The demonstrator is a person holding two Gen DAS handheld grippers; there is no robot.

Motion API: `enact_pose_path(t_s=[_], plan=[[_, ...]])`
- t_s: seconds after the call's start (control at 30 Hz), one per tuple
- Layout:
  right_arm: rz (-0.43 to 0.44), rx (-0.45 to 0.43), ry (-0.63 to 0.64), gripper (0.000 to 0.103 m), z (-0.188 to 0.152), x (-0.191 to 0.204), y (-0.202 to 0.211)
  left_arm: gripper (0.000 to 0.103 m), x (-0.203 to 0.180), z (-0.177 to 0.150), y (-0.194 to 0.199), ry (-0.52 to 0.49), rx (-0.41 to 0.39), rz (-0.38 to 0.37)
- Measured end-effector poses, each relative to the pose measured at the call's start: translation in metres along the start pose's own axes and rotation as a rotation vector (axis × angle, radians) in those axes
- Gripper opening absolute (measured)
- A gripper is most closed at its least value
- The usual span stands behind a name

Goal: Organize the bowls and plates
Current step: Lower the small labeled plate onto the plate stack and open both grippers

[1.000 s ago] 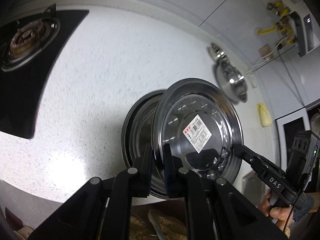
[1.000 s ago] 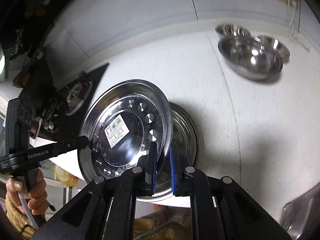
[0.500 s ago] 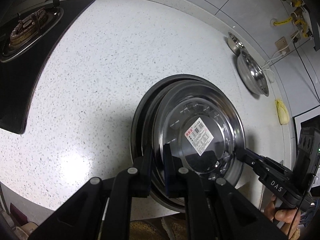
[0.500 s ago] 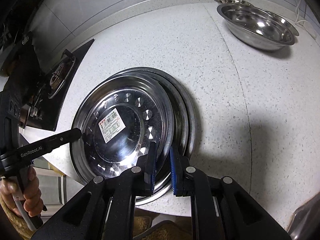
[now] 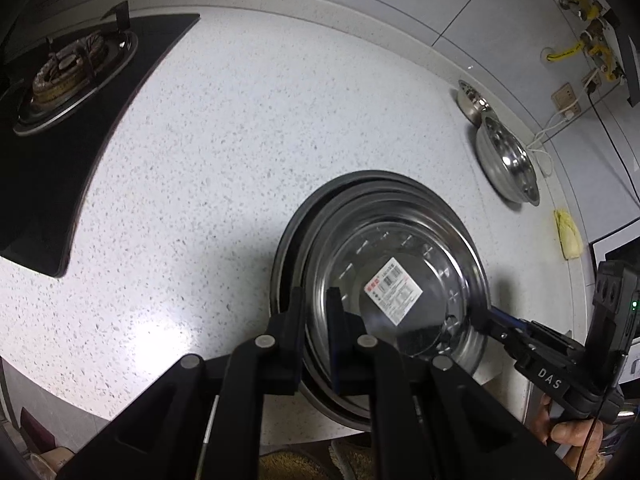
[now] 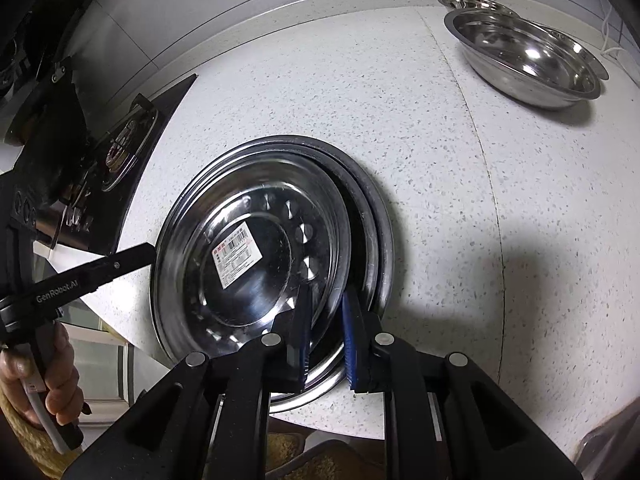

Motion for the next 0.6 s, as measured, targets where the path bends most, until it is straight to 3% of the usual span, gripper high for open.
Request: enact_pose_path(t_s=[0.37,0.43,0.47,0.6], plan=[[-0.020,-0.013,0.001,0.015,-0.001,0.000,0.004,0.010,0.005,0.007,0.010,0.031,-0.016,-0.016],[-0.027,-0.018,0.011,0.016,-0.002,0.001,0.007,0.017,0.006,0.008,0.011,0.039,-0.023,-0.013],[-0.026,-0.020,0.014,0.016,-0.002,0.001,0.008,0.030,0.009,0.008,0.012,0.047,-0.026,-0.015],[-0.056,-0.044,0.039,0.026,-0.001,0.006,0.014,0.038,0.013,0.011,0.017,0.070,-0.041,-0.030]])
Point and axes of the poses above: each gripper's, at about its wrist camera, not at the fingertips, and y roughly against the way its jaws point, x to its left, z to its top, the point moved 4 cm from there along -y, roughly the way its jaws point, and after that the axes turned 10 degrees about x, right-handed, at the moved point
